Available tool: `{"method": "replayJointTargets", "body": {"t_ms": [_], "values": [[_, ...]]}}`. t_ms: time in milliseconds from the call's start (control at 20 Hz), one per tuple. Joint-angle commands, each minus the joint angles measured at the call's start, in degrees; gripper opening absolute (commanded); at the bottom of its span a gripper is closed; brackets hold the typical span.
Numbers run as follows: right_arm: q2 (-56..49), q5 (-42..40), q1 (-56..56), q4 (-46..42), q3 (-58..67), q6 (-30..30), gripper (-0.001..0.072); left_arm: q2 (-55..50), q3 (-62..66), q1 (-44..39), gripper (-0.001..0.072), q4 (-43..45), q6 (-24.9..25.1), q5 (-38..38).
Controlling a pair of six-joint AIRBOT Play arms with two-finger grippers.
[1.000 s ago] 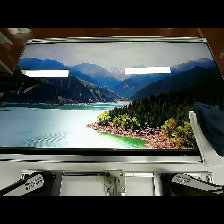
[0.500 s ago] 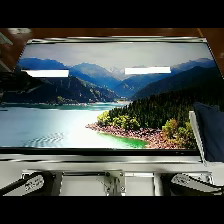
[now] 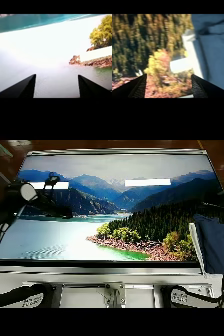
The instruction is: Fold the shirts.
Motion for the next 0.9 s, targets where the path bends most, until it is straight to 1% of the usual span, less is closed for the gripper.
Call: {"method": "replayJointTargets", "body": {"t_ms": [0,250,550,850], "values": [[-1.84,-0.17,7.15,3.06,0.35,3.41,0.0674,-3.17,0.07,-4.74,0.0585,2.75,-2.14,-0.63],[-1.77,-0.46,11.56,3.02,0.37,3.37,0.0675,-3.58,0.07,-4.63,0.0585,2.99,-2.12,0.26],[-1.77,-0.48,11.89,3.45,0.37,3.37,0.0675,-3.58,0.07,-4.63,0.0585,2.99,-1.97,0.68],[-1.77,-0.46,11.89,3.45,0.37,3.34,0.0675,-3.58,0.07,-4.63,0.0585,2.99,-1.88,7.32]]}}
